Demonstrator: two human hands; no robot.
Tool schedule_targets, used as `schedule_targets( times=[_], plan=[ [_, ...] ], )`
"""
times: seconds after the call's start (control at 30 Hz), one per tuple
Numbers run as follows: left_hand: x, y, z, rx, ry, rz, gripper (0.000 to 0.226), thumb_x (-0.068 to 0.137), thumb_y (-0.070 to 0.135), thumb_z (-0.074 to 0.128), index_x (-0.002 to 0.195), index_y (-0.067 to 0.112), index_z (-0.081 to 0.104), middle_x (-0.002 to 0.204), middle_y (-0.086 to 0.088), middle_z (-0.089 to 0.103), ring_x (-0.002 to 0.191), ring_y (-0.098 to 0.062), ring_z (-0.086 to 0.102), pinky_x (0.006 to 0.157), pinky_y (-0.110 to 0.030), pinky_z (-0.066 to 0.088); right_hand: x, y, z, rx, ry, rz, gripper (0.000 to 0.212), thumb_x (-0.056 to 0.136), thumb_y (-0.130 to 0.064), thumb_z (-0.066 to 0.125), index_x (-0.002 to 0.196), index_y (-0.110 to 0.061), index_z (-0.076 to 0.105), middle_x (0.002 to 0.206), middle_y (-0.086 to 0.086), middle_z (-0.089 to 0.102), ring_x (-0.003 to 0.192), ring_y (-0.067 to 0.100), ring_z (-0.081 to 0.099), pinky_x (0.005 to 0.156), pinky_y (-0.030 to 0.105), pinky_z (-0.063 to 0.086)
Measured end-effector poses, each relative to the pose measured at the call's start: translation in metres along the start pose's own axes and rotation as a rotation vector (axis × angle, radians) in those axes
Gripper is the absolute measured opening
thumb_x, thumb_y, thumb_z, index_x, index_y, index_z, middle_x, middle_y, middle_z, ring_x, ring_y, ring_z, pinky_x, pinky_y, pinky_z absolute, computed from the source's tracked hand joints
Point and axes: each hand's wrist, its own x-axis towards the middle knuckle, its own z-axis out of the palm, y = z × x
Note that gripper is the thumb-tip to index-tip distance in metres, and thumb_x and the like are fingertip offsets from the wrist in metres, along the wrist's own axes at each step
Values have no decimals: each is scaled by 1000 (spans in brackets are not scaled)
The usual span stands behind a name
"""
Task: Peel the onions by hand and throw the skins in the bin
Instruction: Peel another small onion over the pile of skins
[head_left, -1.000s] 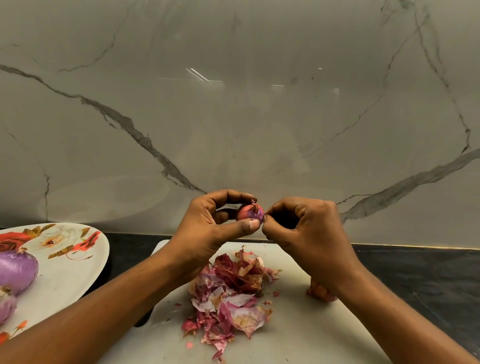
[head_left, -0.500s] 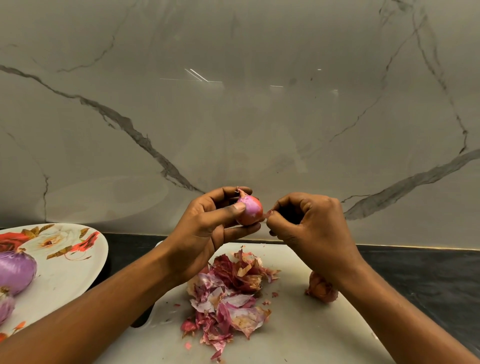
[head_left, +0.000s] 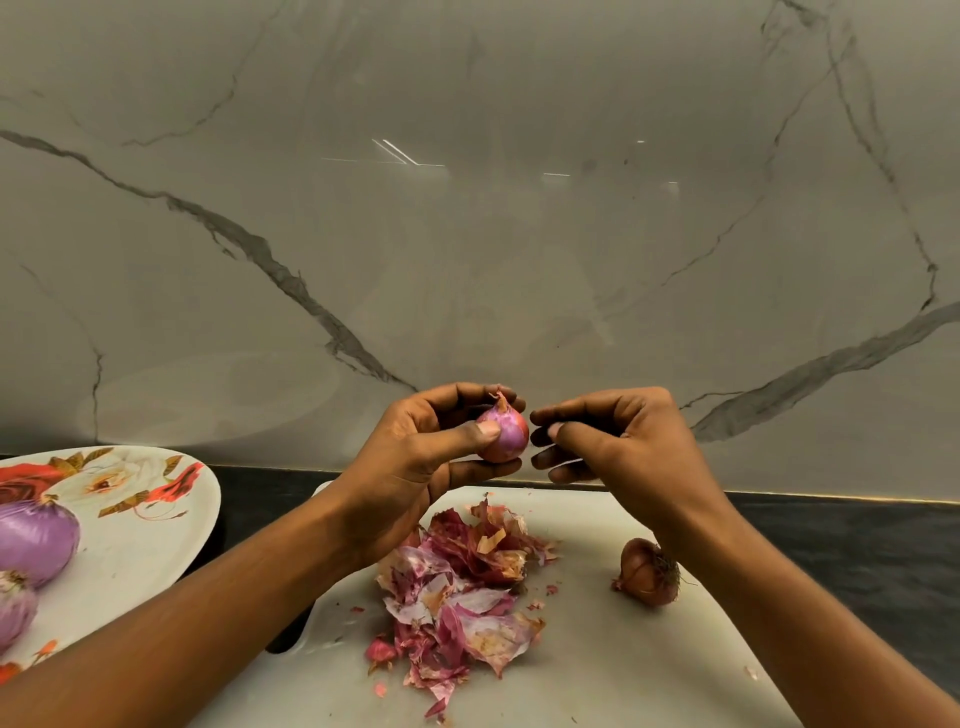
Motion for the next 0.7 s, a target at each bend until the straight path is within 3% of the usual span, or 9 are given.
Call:
schedule_targets(
  times=[0.17,0.47,0.7],
  plan=[
    [-2,1,3,71,-13,6,45,88,7,69,132,3,68,128,-13,74,115,-36,72,97,-41,61,-3,-3,1,37,-69,-5,16,92,-16,78,106,-11,82,90,7,82,83,23,80,68,32,65],
    [-4,1,1,99,-35,19,47,84,9,71,131,3,68,125,-15,75,117,-35,72,102,-45,59,-5,-6,0,65,-135,-23,17,83,-18,79,99,-23,82,90,3,83,86,23,80,75,33,66],
    [-3,3,1,50,-51,10,39,89,5,66,127,3,70,127,-13,74,118,-35,72,96,-41,62,-2,0,0,15,-66,-59,26,92,2,72,96,-21,81,89,7,82,81,25,80,73,32,66]
  ],
)
